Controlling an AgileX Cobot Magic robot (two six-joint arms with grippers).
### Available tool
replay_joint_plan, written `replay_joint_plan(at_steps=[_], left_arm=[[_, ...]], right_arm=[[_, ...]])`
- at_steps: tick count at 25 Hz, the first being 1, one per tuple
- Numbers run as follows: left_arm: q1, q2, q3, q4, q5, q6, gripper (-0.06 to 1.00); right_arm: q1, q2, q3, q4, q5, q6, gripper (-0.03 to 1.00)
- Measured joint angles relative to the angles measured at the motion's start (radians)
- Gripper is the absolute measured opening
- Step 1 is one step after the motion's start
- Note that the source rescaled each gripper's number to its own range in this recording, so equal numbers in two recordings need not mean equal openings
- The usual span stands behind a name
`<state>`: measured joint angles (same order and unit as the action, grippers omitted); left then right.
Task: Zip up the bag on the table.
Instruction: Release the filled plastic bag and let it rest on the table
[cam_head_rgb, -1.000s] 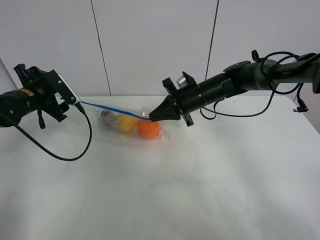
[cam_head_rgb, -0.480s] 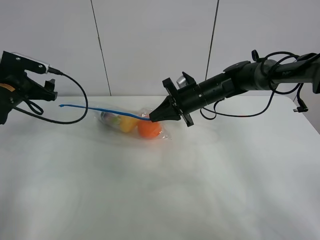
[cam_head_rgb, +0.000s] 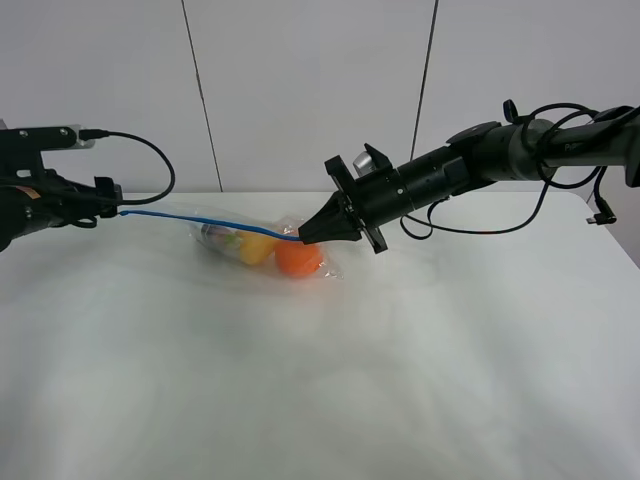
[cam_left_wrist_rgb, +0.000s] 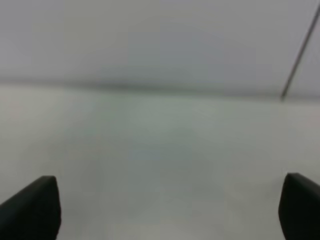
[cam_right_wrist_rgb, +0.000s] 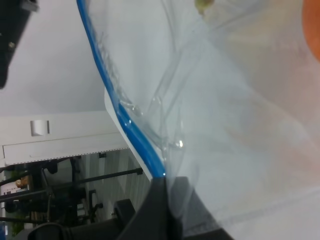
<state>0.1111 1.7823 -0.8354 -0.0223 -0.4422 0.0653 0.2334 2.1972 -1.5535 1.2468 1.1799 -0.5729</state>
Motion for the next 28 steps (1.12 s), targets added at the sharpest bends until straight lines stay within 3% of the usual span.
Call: replay_joint_plan(at_steps=[5, 10, 17, 21, 24, 28], left_arm=[[0.0, 0.001, -0.09, 0.07, 0.314, -0.004, 0.97], [0.0, 0.001, -0.246, 0.075, 0.727, -0.005, 0.97], [0.0, 0.001, -0.477, 0.075, 1.208, -0.006, 0.97], [0.0, 0.001, -0.58, 0.076, 1.394, -0.004, 0.97], [0.0, 0.001, -0.644, 0.076, 1.454, -0.004, 0.97], [0.0, 0.0, -0.702, 0.076, 1.606, -0.004, 0.97]], right_arm=[[0.0, 0.0, 0.0, 0.0, 0.0, 0.0, 0.0], [0.0, 0.0, 0.0, 0.0, 0.0, 0.0, 0.0], [0.0, 0.0, 0.0, 0.0, 0.0, 0.001, 0.0], [0.0, 0.0, 0.0, 0.0, 0.0, 0.001, 0.0], [0.0, 0.0, 0.0, 0.0, 0.0, 0.001, 0.0], [0.0, 0.0, 0.0, -0.001, 0.001, 0.002, 0.0]])
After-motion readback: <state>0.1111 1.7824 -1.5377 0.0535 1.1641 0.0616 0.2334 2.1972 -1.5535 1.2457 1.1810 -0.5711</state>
